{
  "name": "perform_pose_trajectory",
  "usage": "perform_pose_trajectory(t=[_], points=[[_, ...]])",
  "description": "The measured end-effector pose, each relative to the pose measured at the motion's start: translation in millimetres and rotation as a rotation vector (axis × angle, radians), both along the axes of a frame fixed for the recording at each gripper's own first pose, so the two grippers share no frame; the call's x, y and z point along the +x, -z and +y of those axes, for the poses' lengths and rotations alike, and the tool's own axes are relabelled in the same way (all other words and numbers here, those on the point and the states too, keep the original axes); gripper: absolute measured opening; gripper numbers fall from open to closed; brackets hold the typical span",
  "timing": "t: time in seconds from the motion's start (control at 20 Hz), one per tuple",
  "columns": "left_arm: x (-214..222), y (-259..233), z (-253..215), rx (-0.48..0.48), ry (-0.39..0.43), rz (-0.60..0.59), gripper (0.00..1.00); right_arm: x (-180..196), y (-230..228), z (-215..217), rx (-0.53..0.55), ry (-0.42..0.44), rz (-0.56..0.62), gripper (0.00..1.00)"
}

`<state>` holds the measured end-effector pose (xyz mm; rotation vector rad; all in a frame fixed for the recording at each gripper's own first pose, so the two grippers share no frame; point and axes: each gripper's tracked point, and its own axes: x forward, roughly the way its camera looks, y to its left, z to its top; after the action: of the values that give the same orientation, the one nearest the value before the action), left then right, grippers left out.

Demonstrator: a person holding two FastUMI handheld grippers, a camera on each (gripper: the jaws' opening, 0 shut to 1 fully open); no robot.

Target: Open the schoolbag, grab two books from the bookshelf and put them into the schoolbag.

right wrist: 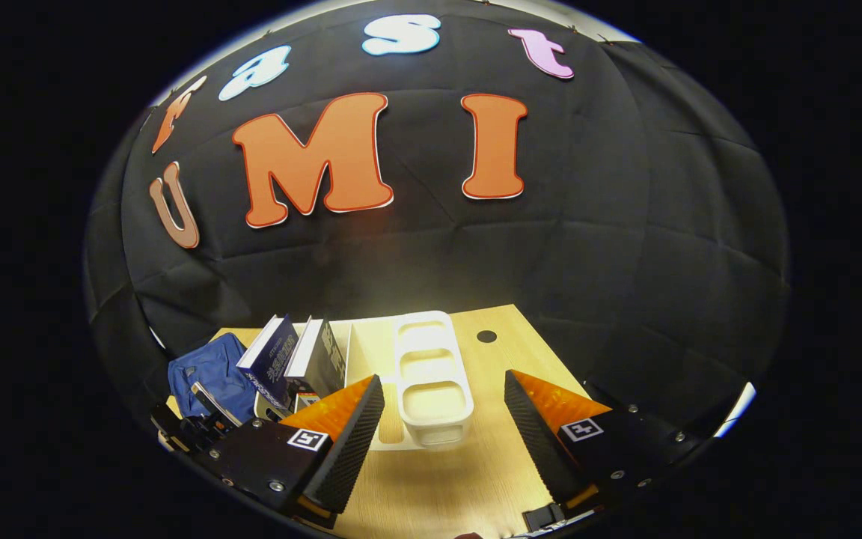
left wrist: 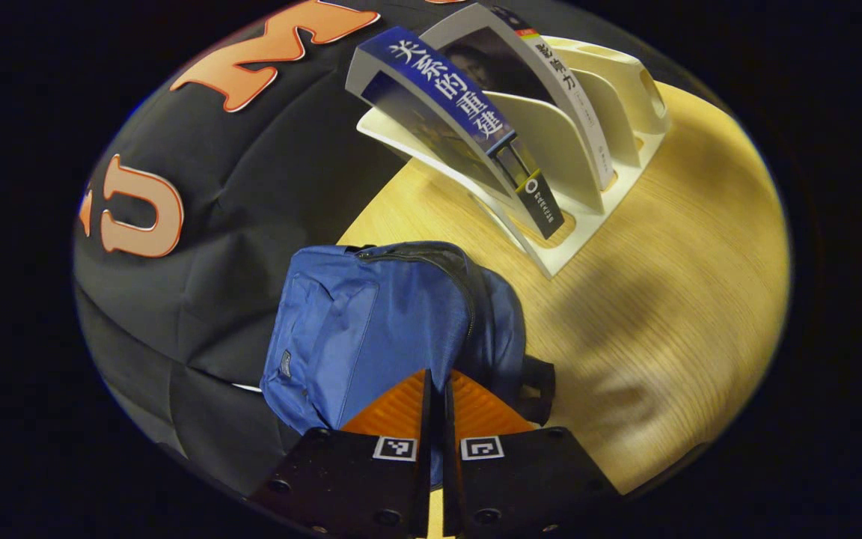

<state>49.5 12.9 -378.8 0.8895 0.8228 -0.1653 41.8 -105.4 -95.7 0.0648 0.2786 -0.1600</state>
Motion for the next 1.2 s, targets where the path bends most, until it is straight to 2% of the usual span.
perform_pose_trajectory(t=[0.2, 0.7, 0.9, 1.1, 1.2], points=[[-2.4, -22.6, 4.7, -0.053, -0.021, 0.058, 0.05, -1.7, -4.2, -2.2, 0.017, -0.015, -0.019, 0.97], [32.8, -148.2, 31.1, -0.145, -0.012, 0.1, 0.05, -0.1, -12.2, 3.9, 0.05, -0.071, -0.055, 0.97], [62.4, -169.2, 55.3, -0.144, 0.044, 0.131, 0.05, -1.7, -15.0, 15.3, 0.055, -0.035, -0.068, 0.97], [82.5, -166.2, 66.1, -0.202, 0.126, 0.238, 0.05, -7.5, -18.6, 46.2, 0.109, 0.023, -0.086, 0.97], [87.1, -161.5, 63.5, -0.253, 0.191, 0.301, 0.05, -7.5, -22.5, 67.4, 0.132, 0.034, -0.085, 0.97]])
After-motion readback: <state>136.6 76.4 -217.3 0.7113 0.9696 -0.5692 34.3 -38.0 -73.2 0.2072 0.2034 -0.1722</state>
